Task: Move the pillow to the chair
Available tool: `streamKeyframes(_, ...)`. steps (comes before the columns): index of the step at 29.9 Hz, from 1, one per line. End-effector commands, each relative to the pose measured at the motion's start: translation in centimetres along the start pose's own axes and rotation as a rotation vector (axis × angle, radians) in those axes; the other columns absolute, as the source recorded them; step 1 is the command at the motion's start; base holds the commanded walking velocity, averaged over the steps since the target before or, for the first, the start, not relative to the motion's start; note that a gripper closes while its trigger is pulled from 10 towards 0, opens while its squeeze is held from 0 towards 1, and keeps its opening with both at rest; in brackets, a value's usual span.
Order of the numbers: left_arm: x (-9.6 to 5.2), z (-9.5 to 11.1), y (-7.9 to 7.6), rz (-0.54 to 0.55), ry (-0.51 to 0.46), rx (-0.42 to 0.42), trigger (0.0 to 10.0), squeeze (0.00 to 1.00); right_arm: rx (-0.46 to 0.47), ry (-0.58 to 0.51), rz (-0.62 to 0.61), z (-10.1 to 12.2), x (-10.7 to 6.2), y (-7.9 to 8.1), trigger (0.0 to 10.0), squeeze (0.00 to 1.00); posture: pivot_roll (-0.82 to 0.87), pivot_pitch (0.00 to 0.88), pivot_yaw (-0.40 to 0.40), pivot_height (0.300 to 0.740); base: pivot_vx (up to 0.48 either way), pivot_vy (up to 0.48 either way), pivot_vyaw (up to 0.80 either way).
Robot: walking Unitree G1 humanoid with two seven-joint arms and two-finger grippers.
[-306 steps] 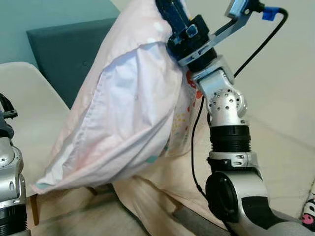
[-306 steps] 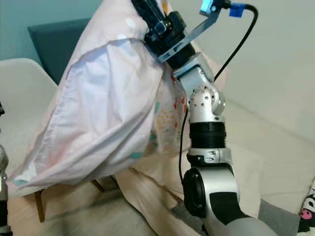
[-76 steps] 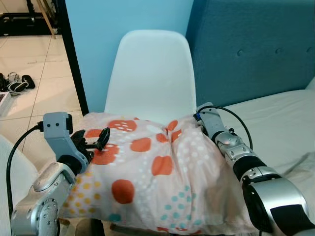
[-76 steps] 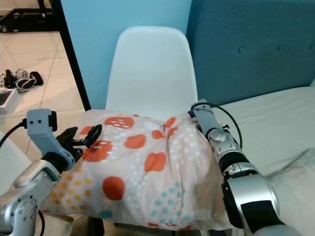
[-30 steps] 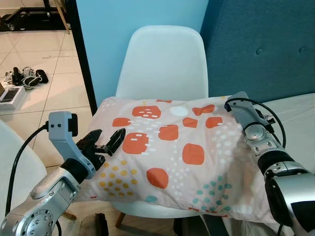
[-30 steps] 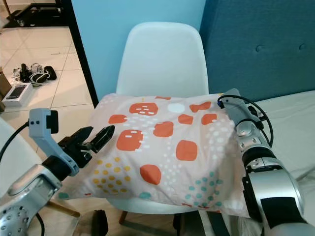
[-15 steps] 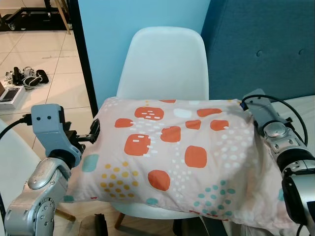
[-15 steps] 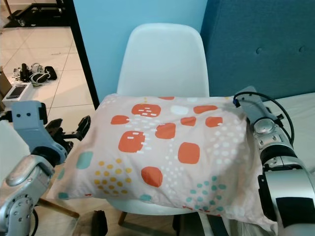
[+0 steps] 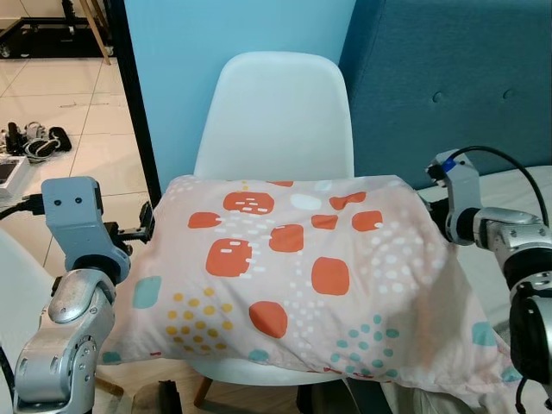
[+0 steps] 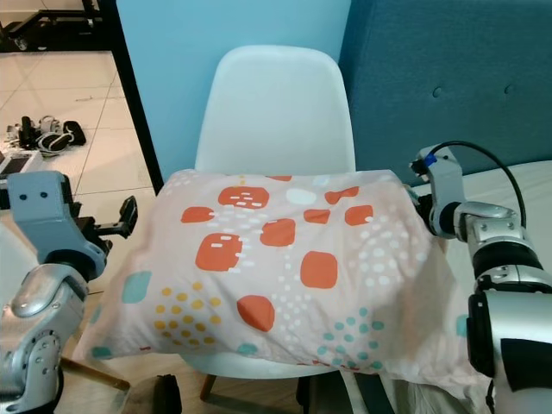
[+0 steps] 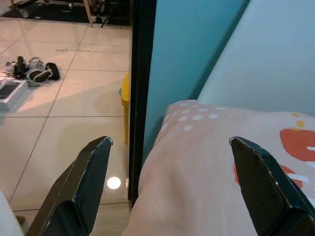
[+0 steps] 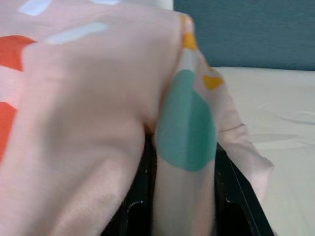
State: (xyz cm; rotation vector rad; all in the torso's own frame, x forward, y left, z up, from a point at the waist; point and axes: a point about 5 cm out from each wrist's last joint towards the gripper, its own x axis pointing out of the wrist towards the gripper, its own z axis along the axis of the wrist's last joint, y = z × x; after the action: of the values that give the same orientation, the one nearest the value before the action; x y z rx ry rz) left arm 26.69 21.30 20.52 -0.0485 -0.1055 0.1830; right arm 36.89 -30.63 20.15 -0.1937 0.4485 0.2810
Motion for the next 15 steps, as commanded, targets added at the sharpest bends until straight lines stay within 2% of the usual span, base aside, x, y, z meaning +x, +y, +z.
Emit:
streamKeyframes(1,0.1,-0.3,0.0,0.006,0.006,0.017,10.0,0.0,0.004,-0.005,-0.004,0.2,-0.4,-0.4,10.0,1.0,0.04,0.0,-0.128,0.541,0.0,0.0,0.0)
streamKeyframes(4,0.1,-0.4,0.0,0.006,0.008,0.019,10.0,0.0,-0.033,0.022,-0.016,0.1,-0.8,-0.9,10.0,1.0,0.04,0.0,-0.128,0.541,0.0,0.0,0.0)
streamKeyframes(5,0.2,-0.4,0.1,0.01,0.009,0.021,10.0,0.0,-0.159,0.125,-0.064,-0.7,-1.7,-1.9,10.0,1.0,0.03,0.0,-0.132,0.541,0.0,0.0,0.0)
streamKeyframes(6,0.2,-0.4,0.1,0.01,0.009,0.021,10.0,0.0,-0.159,0.125,-0.064,-0.7,-1.7,-1.9,10.0,1.0,0.03,0.0,-0.132,0.541,0.0,0.0,0.0)
streamKeyframes(7,0.2,-0.5,0.2,0.014,0.009,0.022,10.0,0.0,-0.25,0.199,-0.08,-1.1,-2.5,-2.7,10.0,1.0,0.03,0.0,-0.135,0.541,0.0,0.0,0.0)
streamKeyframes(8,0.2,-0.5,0.2,0.014,0.009,0.022,10.0,0.0,-0.25,0.199,-0.08,-1.1,-2.5,-2.7,10.0,1.0,0.03,0.0,-0.135,0.541,0.0,0.0,0.0)
streamKeyframes(10,0.2,-0.5,0.3,0.019,0.008,0.025,10.0,0.0,-0.358,0.278,-0.075,-1.1,-3.5,-3.5,10.0,1.0,0.03,0.0,-0.134,0.541,0.0,0.0,0.0)
streamKeyframes(11,0.2,-0.5,0.3,0.019,0.008,0.025,10.0,0.0,-0.358,0.278,-0.075,-1.1,-3.5,-3.5,10.0,1.0,0.03,0.0,-0.134,0.541,0.0,0.0,0.0)
streamKeyframes(13,0.2,-0.6,0.2,0.019,0.008,0.027,10.0,0.0,-0.452,0.316,0.028,-1.1,-4.0,-3.2,10.0,1.0,0.03,0.0,-0.135,0.541,0.0,0.0,0.0)
streamKeyframes(14,0.2,-0.6,0.2,0.019,0.008,0.027,10.0,0.0,-0.452,0.316,0.028,-1.1,-4.0,-3.2,10.0,1.0,0.03,0.0,-0.135,0.541,0.0,0.0,0.0)
streamKeyframes(15,0.2,-0.7,0.1,0.018,0.009,0.028,10.0,0.0,-0.502,0.342,0.122,-1.4,-4.1,-2.7,10.0,1.0,0.03,0.0,-0.135,0.541,0.0,0.0,0.0)
